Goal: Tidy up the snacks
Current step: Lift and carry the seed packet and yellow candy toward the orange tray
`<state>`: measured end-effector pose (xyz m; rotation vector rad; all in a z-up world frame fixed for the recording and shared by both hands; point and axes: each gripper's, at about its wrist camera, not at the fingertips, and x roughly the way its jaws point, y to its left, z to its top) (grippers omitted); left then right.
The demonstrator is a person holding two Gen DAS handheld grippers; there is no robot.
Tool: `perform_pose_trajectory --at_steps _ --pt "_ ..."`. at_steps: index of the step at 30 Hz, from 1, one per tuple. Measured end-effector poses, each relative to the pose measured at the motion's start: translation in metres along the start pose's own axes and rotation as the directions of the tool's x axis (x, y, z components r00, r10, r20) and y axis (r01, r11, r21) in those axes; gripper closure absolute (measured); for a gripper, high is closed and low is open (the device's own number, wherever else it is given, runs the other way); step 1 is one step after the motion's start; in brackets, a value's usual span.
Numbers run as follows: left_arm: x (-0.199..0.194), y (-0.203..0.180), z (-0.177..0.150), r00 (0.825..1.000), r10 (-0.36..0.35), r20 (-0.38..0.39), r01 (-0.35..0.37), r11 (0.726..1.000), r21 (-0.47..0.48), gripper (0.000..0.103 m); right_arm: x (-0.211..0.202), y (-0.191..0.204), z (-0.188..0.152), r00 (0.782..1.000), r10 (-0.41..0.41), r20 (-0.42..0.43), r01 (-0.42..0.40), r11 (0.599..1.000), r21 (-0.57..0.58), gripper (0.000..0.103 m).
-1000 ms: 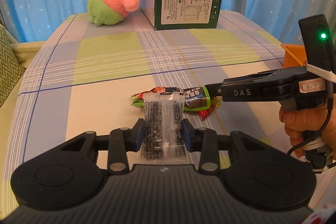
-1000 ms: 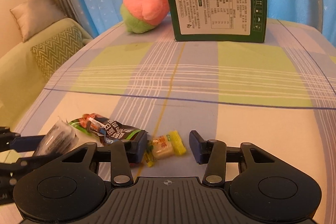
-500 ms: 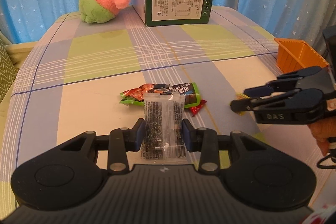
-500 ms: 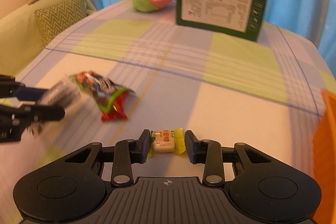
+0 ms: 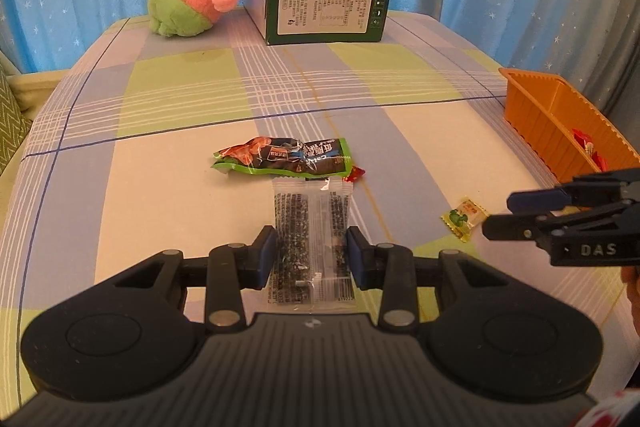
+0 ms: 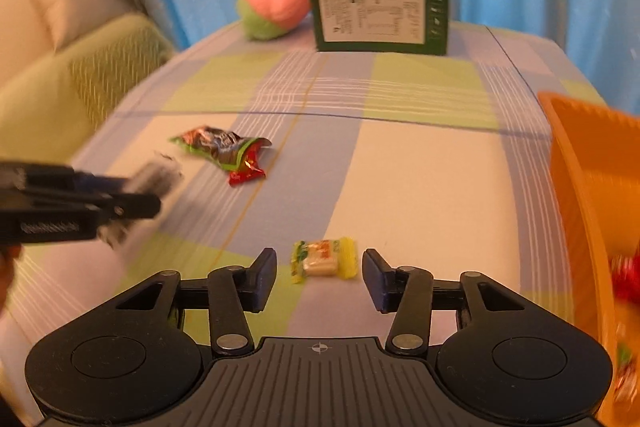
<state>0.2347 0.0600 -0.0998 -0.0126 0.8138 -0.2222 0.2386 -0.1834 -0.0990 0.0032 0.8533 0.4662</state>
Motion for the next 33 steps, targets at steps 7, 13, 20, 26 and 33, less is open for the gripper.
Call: perform_pose_trajectory --at_steps 7,13,20,26,33 --pt "0.002 0.004 0.001 1.0 0.004 0.002 -0.004 1.0 -0.006 0.069 0.016 -0.01 0.002 0.999 0.013 -0.052 -0.007 0.992 0.125 0.055" --pt "0.004 0.01 0.001 1.0 0.018 -0.002 -0.018 0.999 -0.026 0.069 0.032 0.002 0.01 0.998 0.053 -0.026 -0.051 0.996 0.077 0.055" --pt "0.001 0.008 0.001 1.0 0.005 0.003 -0.005 1.0 -0.028 0.069 0.044 0.024 0.002 0.999 -0.029 0.013 0.03 0.995 -0.094 0.055" --pt "0.001 0.009 0.001 1.0 0.008 0.003 -0.007 0.999 -0.034 0.069 0.048 0.036 -0.005 0.994 -0.093 0.06 0.101 0.981 -0.163 0.056" --pt "0.0 0.006 0.001 1.0 0.004 0.012 -0.003 1.0 -0.027 0.069 0.044 0.038 -0.005 0.993 -0.101 0.055 0.108 0.985 -0.132 0.081"
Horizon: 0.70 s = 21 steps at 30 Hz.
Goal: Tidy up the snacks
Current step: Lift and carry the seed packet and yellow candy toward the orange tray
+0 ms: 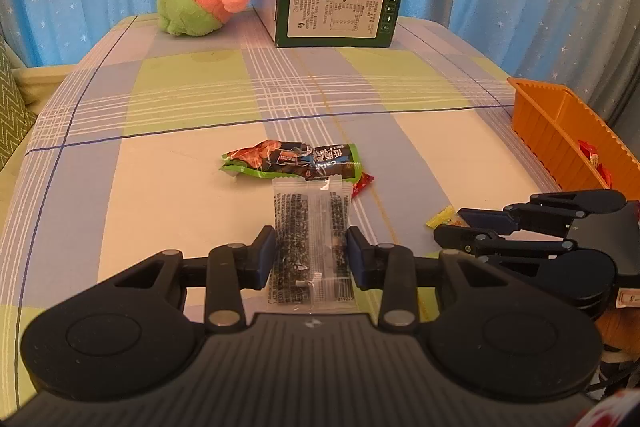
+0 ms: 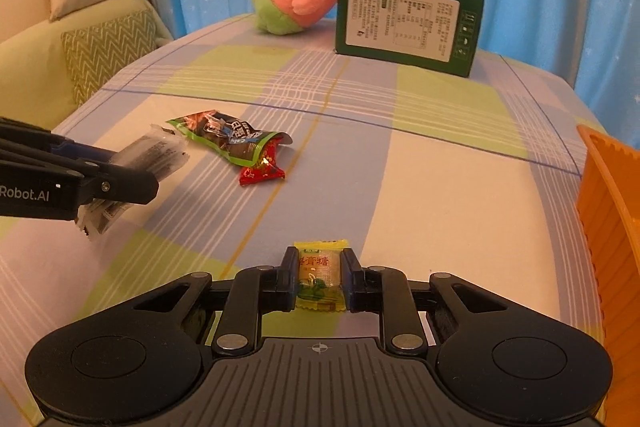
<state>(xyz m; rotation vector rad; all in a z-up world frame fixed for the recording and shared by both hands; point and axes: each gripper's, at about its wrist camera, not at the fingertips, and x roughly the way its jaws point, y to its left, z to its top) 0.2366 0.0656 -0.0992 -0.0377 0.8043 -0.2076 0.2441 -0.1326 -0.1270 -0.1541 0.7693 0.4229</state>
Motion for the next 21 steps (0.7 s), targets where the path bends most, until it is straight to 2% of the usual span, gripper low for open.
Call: perform_pose_trajectory --at_steps 12,21 --pt "-0.006 -0.01 0.001 1.0 0.017 0.02 -0.017 1.0 0.01 0.069 -0.04 -0.007 0.004 0.997 -0.014 0.082 0.011 0.999 0.033 0.081" --pt "-0.027 -0.037 0.004 0.999 -0.026 0.039 0.026 1.0 -0.001 0.069 -0.085 -0.016 -0.015 0.993 -0.054 0.106 0.042 0.993 0.11 0.081"
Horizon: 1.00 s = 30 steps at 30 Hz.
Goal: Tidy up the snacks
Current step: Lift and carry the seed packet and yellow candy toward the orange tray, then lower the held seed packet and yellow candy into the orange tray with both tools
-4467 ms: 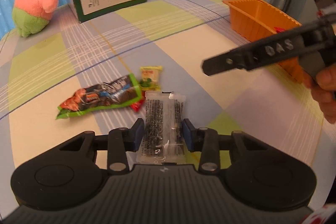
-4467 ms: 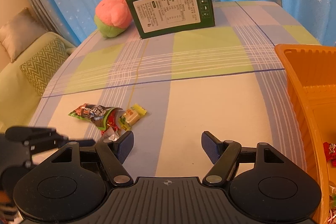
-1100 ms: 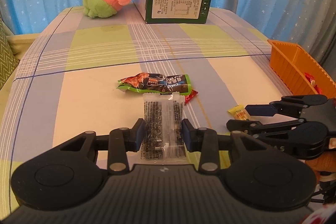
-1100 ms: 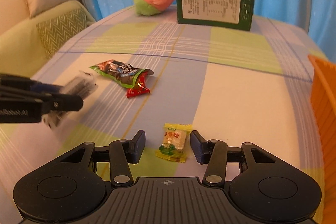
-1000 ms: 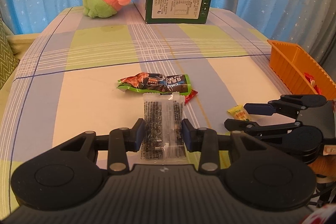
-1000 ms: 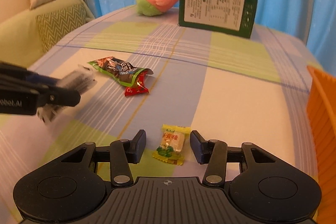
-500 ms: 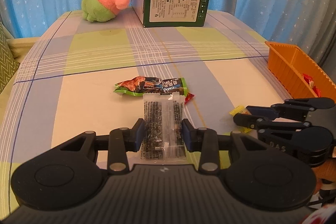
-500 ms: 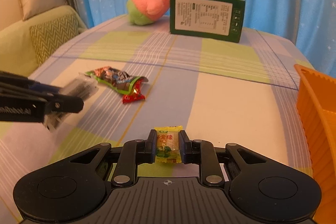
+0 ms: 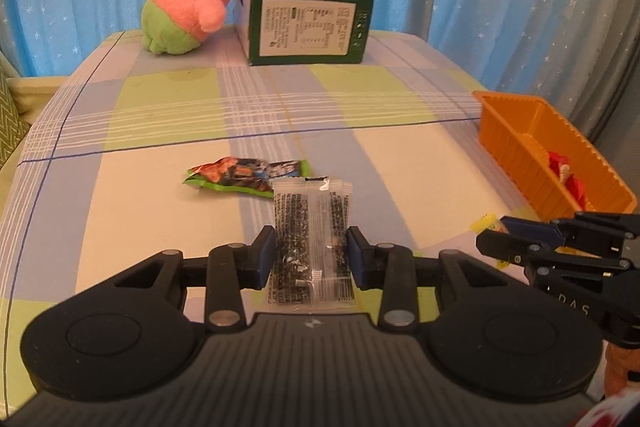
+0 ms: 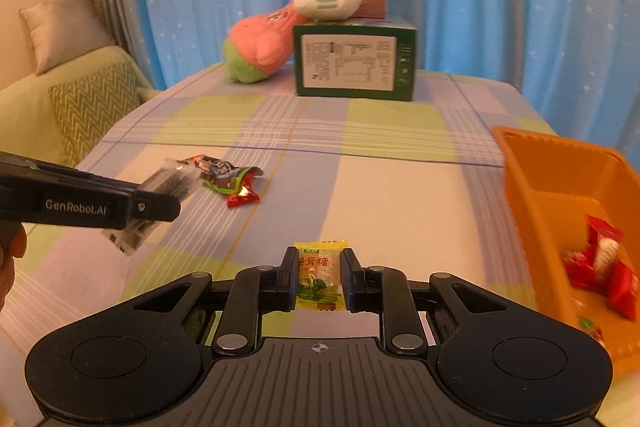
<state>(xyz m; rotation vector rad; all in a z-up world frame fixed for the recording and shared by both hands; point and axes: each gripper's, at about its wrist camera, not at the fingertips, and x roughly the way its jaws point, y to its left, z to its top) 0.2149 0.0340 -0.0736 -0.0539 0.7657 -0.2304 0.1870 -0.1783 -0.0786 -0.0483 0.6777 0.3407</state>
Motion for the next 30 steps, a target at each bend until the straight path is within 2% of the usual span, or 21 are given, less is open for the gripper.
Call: perform_pose_trajectory --at_steps 14,30 --pt "-0.044 -0.086 -0.003 0.997 -0.066 0.043 0.067 0.997 -0.035 0.069 -0.082 -0.052 -0.007 0.998 -0.068 0.01 0.066 0.987 0.146 0.081" --pt "-0.086 -0.16 -0.007 0.991 -0.108 0.073 0.107 0.994 0.022 0.069 -0.15 -0.079 -0.005 0.989 -0.125 0.075 0.108 0.974 0.201 0.081"
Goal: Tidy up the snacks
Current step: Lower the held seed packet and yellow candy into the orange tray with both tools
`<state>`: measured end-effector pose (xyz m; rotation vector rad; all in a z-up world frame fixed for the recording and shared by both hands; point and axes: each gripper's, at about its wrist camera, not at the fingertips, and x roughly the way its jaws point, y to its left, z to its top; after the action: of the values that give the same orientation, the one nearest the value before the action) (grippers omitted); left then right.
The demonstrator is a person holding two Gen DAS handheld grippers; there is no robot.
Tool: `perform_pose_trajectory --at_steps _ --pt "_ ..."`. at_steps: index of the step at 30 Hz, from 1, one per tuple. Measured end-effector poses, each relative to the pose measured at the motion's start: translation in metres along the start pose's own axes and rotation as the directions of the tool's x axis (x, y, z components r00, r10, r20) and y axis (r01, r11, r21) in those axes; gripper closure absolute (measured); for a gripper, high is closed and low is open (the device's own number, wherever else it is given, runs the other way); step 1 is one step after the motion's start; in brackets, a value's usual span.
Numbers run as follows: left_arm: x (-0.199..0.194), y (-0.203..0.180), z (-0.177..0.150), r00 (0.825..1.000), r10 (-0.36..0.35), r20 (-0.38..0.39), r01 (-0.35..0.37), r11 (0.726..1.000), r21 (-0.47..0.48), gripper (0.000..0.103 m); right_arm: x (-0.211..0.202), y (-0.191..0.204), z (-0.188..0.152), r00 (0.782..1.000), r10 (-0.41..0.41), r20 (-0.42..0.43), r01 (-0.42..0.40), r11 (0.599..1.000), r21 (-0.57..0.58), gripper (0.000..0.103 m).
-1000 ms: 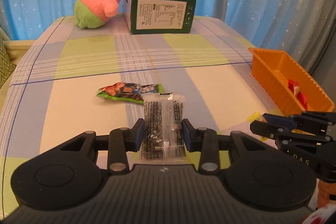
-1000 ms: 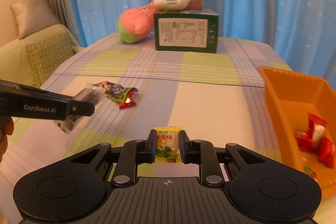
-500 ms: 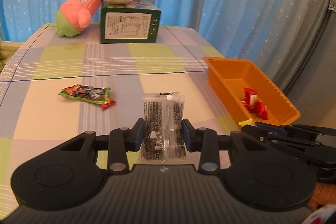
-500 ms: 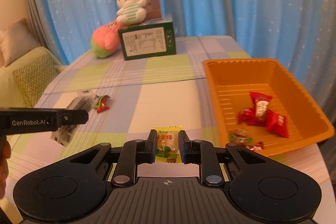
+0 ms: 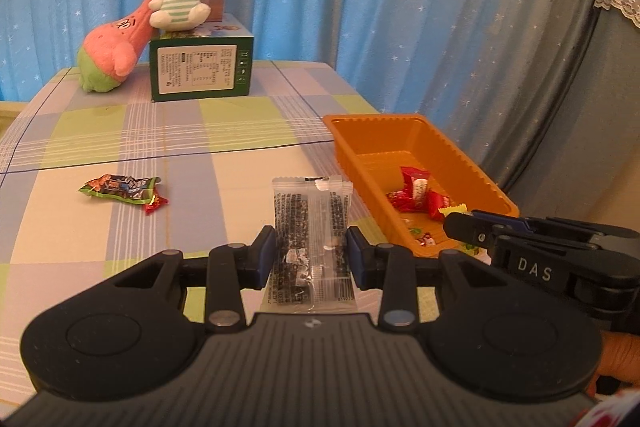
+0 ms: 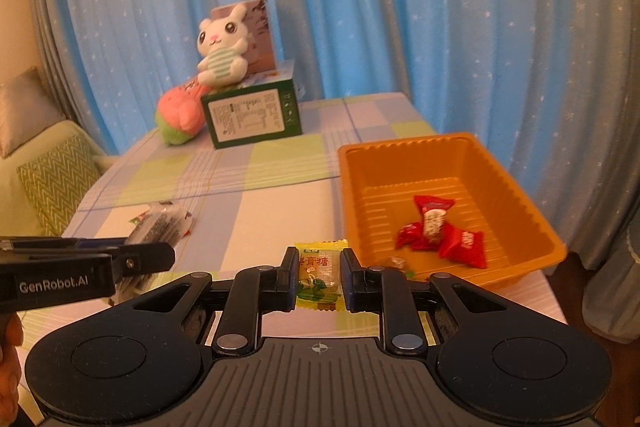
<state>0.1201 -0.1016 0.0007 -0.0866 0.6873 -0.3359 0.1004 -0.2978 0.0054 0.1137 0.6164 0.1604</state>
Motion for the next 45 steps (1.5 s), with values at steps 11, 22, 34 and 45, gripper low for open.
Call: perform_pose_trajectory --at_steps 11,22,34,45 --pt "-0.004 -0.039 0.008 0.999 -0.031 0.008 0.031 0.999 0.042 0.069 -0.032 -0.031 0.006 0.998 -0.05 0.035 0.049 0.998 0.032 0.081" --pt "0.014 -0.073 0.013 0.998 -0.062 -0.02 0.063 0.997 0.044 0.069 -0.047 -0.065 0.011 0.993 -0.109 0.045 0.107 0.994 0.038 0.081" --pt "0.03 -0.098 0.02 0.995 -0.093 -0.045 0.096 0.993 0.062 0.069 -0.049 -0.082 0.02 0.99 -0.132 0.046 0.131 0.991 0.027 0.081" --pt "0.057 -0.106 0.027 0.991 -0.11 -0.08 0.116 0.991 0.072 0.069 -0.032 -0.097 0.032 0.989 -0.142 0.028 0.141 0.99 0.024 0.081"
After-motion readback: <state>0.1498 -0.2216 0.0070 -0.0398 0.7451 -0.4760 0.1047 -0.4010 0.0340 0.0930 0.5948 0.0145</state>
